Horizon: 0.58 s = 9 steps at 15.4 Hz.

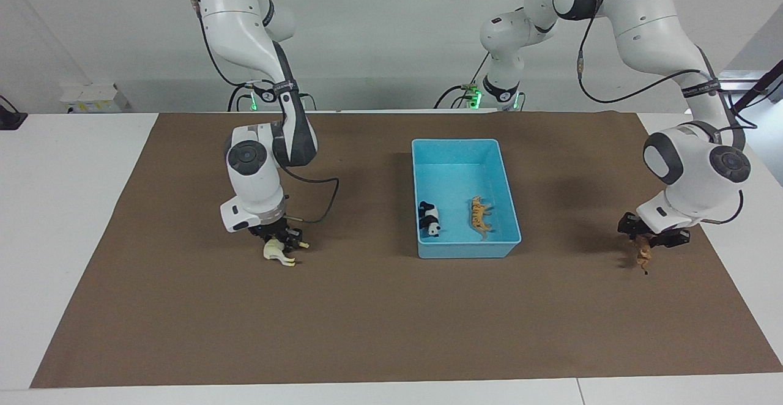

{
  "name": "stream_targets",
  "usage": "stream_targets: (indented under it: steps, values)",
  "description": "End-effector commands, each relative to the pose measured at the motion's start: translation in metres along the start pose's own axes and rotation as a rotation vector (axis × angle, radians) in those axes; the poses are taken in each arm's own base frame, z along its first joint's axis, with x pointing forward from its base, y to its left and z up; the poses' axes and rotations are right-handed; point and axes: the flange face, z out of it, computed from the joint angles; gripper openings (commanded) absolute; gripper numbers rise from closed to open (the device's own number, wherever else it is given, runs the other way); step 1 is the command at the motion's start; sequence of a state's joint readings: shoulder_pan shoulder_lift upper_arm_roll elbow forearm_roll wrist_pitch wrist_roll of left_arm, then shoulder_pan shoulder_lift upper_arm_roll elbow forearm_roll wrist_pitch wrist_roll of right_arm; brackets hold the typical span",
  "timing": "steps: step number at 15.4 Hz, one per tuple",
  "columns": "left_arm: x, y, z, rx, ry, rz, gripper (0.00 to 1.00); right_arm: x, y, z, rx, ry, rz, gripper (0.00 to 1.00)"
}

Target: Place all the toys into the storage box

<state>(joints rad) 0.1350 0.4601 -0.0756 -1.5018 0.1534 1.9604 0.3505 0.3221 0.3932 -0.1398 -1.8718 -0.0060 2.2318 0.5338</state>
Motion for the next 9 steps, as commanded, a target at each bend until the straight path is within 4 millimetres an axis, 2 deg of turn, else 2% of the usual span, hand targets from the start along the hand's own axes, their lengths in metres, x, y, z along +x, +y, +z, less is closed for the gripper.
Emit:
stream_targets:
  steps: [1, 3, 5, 6, 7, 8, 9]
  values:
    - [0.003, 0.068, -0.06, -0.004, -0.003, -0.181, 0.0, 0.013, -0.003, -0.074, -0.022, -0.033, -0.025, 0.0]
    - [0.007, 0.135, -0.091, -0.006, -0.016, -0.278, 0.0, 0.017, -0.004, -0.133, -0.037, -0.058, -0.025, 0.0]
    - [0.009, 0.201, -0.108, -0.004, -0.027, -0.408, 0.0, 0.01, -0.006, -0.192, -0.04, -0.074, -0.039, 0.0]
    - [0.007, 0.237, -0.11, 0.003, -0.038, -0.464, 0.0, 0.002, -0.011, -0.218, -0.037, -0.075, -0.051, 0.0]
    - [0.004, 0.268, -0.11, 0.007, -0.032, -0.531, 0.01, -0.004, -0.016, -0.235, -0.035, -0.072, -0.061, 0.0]
    - [0.002, 0.289, -0.11, 0.011, -0.029, -0.607, 0.17, -0.013, -0.024, -0.244, -0.034, -0.075, -0.077, 0.0]
    - [-0.002, 0.306, -0.109, 0.014, -0.028, -0.648, 0.87, -0.019, -0.025, -0.255, -0.027, -0.066, -0.083, 0.0]
